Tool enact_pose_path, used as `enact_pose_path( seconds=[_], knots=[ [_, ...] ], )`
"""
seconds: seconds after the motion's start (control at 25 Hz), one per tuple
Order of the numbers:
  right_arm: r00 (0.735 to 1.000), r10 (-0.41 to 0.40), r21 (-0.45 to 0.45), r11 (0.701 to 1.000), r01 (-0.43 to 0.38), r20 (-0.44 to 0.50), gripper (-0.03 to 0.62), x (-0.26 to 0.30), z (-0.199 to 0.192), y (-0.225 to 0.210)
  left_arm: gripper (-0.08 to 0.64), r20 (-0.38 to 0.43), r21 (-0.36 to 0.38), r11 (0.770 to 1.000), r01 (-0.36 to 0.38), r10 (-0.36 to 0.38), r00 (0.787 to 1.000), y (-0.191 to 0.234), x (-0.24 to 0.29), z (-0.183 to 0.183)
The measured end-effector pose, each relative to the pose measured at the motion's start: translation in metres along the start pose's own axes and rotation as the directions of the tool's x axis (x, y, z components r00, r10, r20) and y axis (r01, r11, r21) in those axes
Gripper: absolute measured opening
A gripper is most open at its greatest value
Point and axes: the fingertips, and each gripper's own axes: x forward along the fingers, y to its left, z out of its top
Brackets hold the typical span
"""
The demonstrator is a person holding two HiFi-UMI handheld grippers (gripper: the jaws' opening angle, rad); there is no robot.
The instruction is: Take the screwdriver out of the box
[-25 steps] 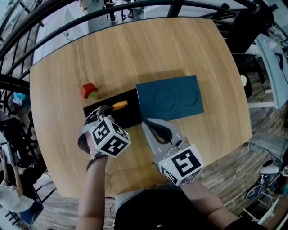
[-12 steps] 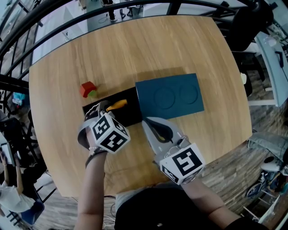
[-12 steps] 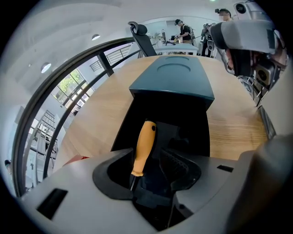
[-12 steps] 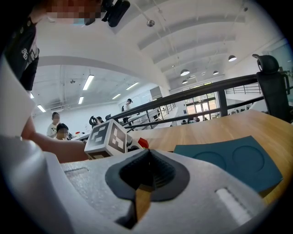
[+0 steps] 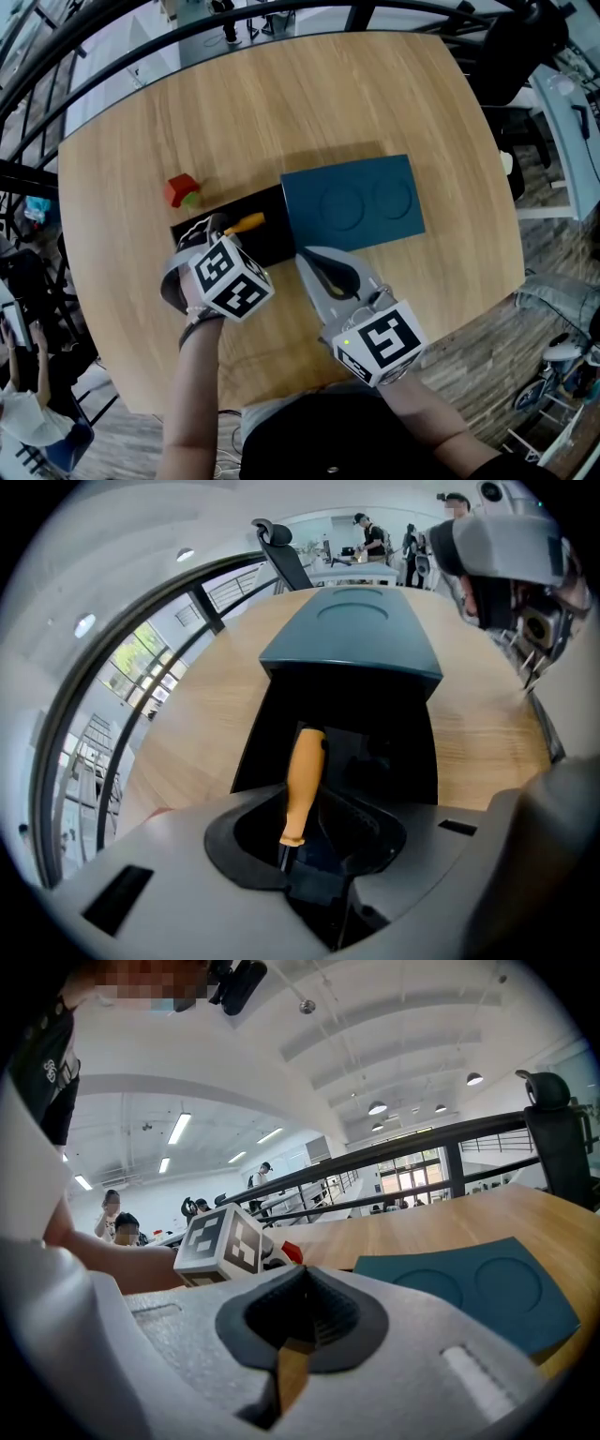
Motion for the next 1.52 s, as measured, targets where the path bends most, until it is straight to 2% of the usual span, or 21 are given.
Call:
enact_pose_path(
  seconds=[0.04, 0.28, 0.6, 0.92, 1.12, 1.28, 1.4, 1.52],
  knots=[
    [1.0, 0.0, 0.0, 1.0, 0.0, -0.001, -0.003, 0.0, 0.0, 0.0, 0.114, -0.004, 0.012, 1.0, -0.01, 0.01, 1.0, 0.001, 0.0, 0.0],
    [1.0, -0.004, 0.001, 1.0, 0.004, 0.002, -0.003, -0.004, 0.001, 0.0, 0.109, 0.008, 0.004, 1.0, -0.002, 0.002, 1.0, 0.002, -0.006, 0.001],
    [1.0, -0.003, -0.018, 1.0, 0.003, 0.017, -0.003, -0.012, 0.007, 0.004, 0.107, 0.104, -0.04, 0.996, -0.084, 0.088, 0.991, 0.015, -0.045, 0.017],
    [0.999, 0.025, -0.057, 0.998, -0.022, 0.042, -0.003, -0.024, 0.019, 0.023, 0.107, 0.184, -0.091, 0.985, -0.144, 0.159, 0.97, 0.018, -0.096, 0.02],
    [0.997, 0.048, -0.1, 0.994, -0.042, 0.058, -0.003, -0.033, 0.036, 0.037, 0.107, 0.264, -0.159, 0.974, -0.164, 0.202, 0.943, 0.016, -0.138, 0.025],
    [0.995, 0.064, -0.114, 0.992, -0.056, 0.072, -0.003, -0.039, 0.045, 0.047, 0.107, 0.341, -0.241, 0.958, -0.152, 0.231, 0.911, 0.012, -0.168, 0.024],
    [0.994, 0.085, -0.127, 0.989, -0.075, 0.073, -0.003, -0.042, 0.052, 0.057, 0.107, 0.406, -0.308, 0.942, -0.13, 0.254, 0.878, 0.008, -0.186, 0.021],
    [0.992, 0.108, -0.163, 0.982, -0.095, 0.072, -0.003, -0.043, 0.059, 0.069, 0.107, 0.469, -0.36, 0.924, -0.127, 0.297, 0.831, 0.006, -0.21, 0.019]
  ],
)
